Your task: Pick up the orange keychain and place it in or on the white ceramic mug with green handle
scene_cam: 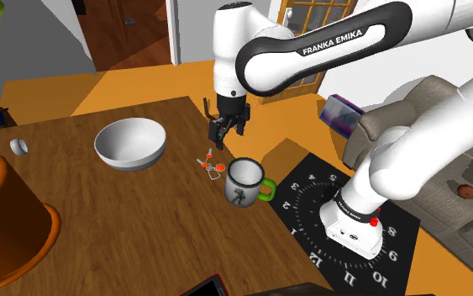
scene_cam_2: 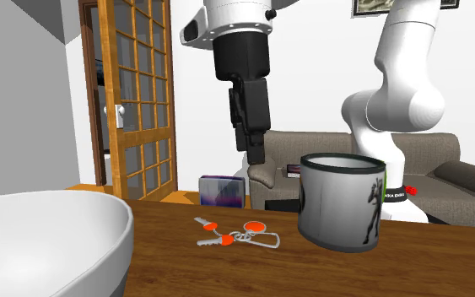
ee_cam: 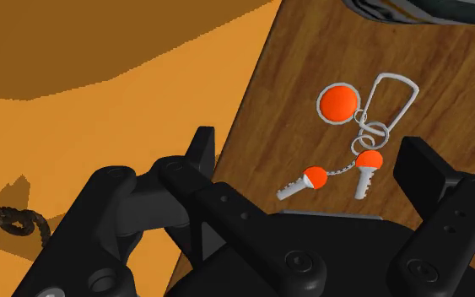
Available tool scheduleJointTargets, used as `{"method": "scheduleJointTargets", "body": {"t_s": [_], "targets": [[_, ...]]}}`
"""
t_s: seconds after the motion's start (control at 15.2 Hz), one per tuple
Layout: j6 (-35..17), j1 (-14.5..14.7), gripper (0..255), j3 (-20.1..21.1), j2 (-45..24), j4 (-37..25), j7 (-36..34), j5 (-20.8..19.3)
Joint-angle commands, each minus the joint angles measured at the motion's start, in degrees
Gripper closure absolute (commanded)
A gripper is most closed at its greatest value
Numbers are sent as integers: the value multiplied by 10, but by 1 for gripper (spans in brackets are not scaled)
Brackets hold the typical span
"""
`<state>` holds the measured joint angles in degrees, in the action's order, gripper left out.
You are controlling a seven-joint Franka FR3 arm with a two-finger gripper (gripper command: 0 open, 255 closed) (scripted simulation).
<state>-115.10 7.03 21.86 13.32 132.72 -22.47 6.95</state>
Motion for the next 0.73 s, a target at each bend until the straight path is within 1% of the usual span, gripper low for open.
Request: {"method": "scheduleJointTargets", "body": {"t_s": [0.0,0.26,0.33,0.66], "targets": [[-24,2,0,18,-46,-23,-28,-19],[-60,12,0,44,-137,-74,-86,-70],[-63,14,0,46,-150,-82,-94,-78],[-101,16,0,45,-169,-61,-102,-88]]}}
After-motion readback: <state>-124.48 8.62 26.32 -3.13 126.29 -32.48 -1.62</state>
